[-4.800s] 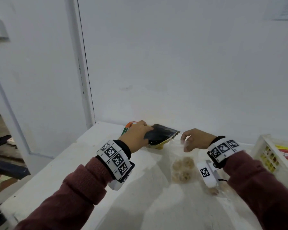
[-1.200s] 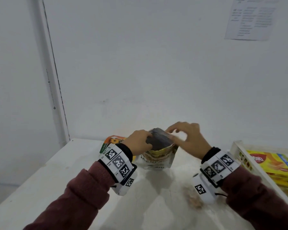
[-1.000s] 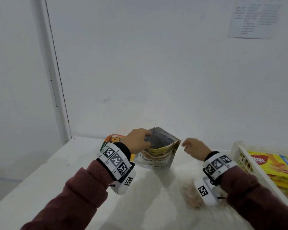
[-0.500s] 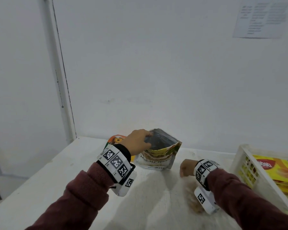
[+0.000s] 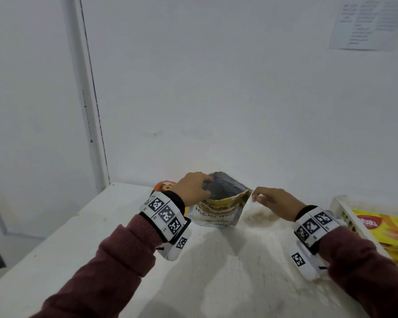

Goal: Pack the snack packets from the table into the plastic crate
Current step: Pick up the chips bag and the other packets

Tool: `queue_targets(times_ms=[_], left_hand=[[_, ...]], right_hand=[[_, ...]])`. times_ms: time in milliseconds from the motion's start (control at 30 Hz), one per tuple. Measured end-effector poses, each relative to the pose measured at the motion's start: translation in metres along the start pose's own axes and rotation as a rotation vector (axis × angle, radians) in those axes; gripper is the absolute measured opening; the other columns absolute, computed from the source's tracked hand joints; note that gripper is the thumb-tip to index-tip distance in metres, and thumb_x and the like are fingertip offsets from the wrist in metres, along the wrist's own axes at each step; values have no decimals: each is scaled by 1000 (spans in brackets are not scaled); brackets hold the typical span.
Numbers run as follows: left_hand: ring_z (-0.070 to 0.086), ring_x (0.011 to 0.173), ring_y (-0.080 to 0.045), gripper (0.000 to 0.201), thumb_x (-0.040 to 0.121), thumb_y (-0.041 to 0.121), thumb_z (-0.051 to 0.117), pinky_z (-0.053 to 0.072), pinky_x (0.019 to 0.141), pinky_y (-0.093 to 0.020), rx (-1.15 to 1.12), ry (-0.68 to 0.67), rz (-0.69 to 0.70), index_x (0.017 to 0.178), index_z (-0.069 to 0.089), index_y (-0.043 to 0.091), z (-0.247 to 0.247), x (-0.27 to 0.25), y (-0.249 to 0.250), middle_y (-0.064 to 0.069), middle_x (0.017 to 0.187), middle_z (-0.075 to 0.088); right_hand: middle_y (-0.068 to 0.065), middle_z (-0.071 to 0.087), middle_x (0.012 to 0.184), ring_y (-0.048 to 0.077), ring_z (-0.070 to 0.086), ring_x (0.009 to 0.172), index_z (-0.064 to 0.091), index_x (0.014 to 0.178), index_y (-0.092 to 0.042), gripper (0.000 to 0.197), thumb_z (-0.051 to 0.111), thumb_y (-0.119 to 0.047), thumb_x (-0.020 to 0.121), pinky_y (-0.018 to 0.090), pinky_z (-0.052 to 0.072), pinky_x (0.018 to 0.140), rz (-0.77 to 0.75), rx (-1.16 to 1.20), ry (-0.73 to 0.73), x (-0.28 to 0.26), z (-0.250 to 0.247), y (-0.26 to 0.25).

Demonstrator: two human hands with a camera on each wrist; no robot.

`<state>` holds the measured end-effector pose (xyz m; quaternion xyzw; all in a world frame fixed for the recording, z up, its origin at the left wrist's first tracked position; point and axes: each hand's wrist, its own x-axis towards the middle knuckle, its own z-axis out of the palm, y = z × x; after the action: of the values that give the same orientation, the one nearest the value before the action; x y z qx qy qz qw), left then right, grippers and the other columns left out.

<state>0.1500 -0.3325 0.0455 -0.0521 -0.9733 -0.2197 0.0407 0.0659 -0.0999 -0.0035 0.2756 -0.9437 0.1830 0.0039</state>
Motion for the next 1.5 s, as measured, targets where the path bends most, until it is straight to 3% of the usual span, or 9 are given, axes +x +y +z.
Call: queue_targets(times_ms=[133,233,367,467,600,700,833,1067,1500], left_hand=[[39,132,-18,49,92,15,50,32,102,-24,29,-13,13,140,41,14,-1,-1,-1,-4,145,41],[39,132,-18,49,92,16,50,32,102,-24,40,-11,19,140,40,15,-1,-1,-2,-4,145,40],[38,132,-18,49,92,16,50,31,101,-24,42,-6,22,140,40,15,-2,0,-4,-4,145,40],[39,131,-18,49,91,16,50,32,101,-24,36,-7,23,140,41,14,-1,1,-5,-4,144,41],[38,132,-19,50,91,15,51,32,101,-25,35,-15,25,140,41,13,-1,4,-5,-5,145,40],[38,132,-19,50,92,16,50,31,102,-25,47,-18,35,140,40,13,-1,5,-6,-5,145,39],[38,132,-19,50,92,16,51,31,102,-25,44,-15,40,140,40,13,0,6,-7,-5,145,40],[37,132,-19,50,92,16,49,31,103,-25,39,-26,38,141,39,13,1,8,-7,-5,146,39],[29,138,-19,47,97,18,40,25,111,-28,-60,-144,53,143,34,15,3,16,-15,-4,150,31]], right_hand=[[-4,48,66,10,43,60,43,103,-20,7,44,-21,97,15,35,59,31,-7,-119,-2,29,-2],[-1,45,59,14,39,55,32,92,-24,17,49,-19,95,16,34,56,57,68,-80,-1,38,-1],[-9,50,70,17,49,75,40,76,-34,21,52,-31,92,17,35,62,53,45,-38,3,42,2],[-8,51,90,15,50,91,45,91,-29,34,67,-51,76,25,38,76,112,-76,-161,3,45,0],[-7,49,104,15,48,96,37,99,-30,57,79,-46,64,27,37,81,150,-255,-328,6,48,-1],[-3,53,120,18,49,108,46,107,-27,50,74,-46,70,29,31,95,117,-433,-300,9,50,0],[-3,34,133,18,31,127,56,119,-35,46,65,-50,76,39,17,107,52,-688,-151,4,48,-4],[3,48,130,23,43,122,46,133,-30,38,43,-28,96,32,32,101,167,-666,-118,2,55,-3],[7,53,124,25,55,113,35,134,-15,44,42,-7,92,32,44,88,242,-557,-189,-4,55,-3]])
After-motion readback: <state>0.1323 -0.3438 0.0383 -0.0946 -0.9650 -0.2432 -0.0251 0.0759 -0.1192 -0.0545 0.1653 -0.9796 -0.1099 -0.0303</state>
